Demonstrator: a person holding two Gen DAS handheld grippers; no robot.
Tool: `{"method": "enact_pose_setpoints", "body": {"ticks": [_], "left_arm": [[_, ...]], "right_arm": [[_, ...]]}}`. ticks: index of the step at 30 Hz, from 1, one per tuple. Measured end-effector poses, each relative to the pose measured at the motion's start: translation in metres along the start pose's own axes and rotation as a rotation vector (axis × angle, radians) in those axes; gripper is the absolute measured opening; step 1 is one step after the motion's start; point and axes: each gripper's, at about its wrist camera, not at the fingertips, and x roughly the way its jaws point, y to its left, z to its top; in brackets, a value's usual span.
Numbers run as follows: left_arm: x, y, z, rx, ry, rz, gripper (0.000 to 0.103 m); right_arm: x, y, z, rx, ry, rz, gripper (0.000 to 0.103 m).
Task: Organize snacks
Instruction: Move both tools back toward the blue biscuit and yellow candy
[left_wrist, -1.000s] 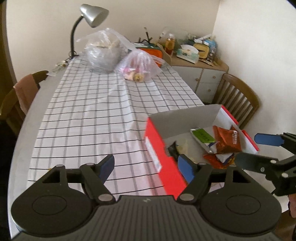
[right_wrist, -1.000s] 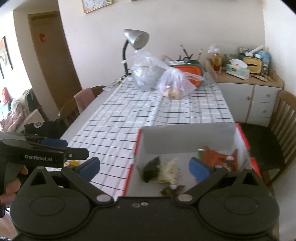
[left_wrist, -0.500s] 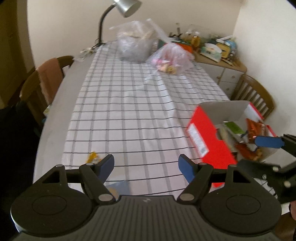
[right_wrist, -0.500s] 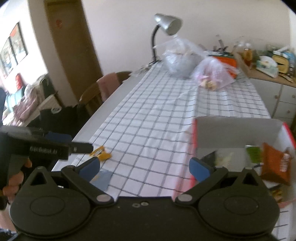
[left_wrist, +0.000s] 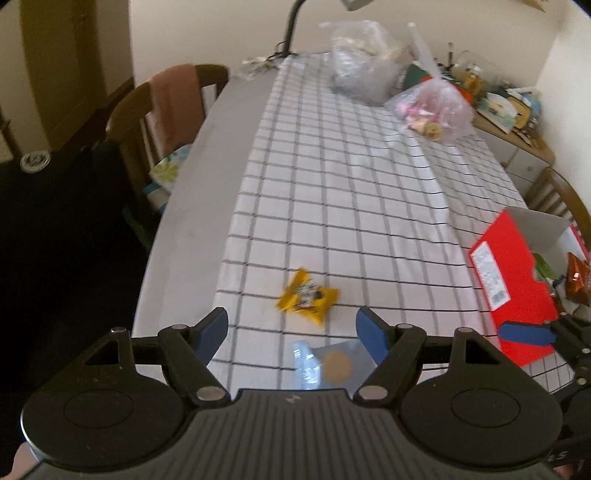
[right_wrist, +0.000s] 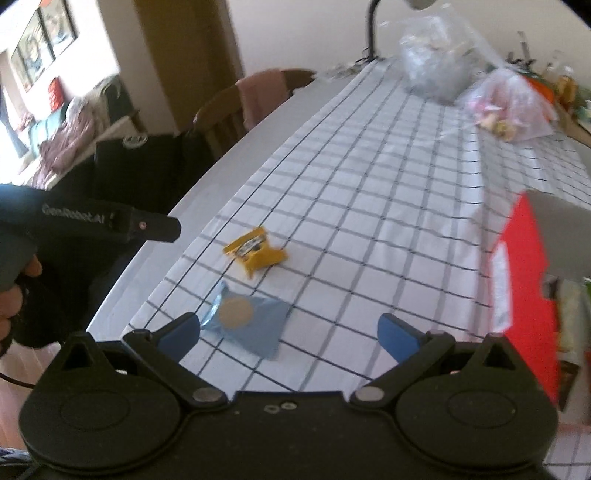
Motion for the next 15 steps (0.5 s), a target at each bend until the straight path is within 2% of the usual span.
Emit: {"method": "enact_pose_setpoints", "body": {"ticks": [3,8,15], "left_arm": [[0.002,0.016,-0.005,-0.025,0.014,0.014,0.076],[0.002,0.037,-0.012,-0.065,0.030,0.031,0.076],[0.002,0.052,-0.020,-0.105,0.041,0.031,0.076]], "right_arm": [[0.020,0.015,0.001,-0.078,0.044,0.029,0.102],[0.050,0.037,0.005,-0.284,0.122,0.077,0.096],[0.084,0.060,0.009,-0.559,0.186,0.137,0.084]]}}
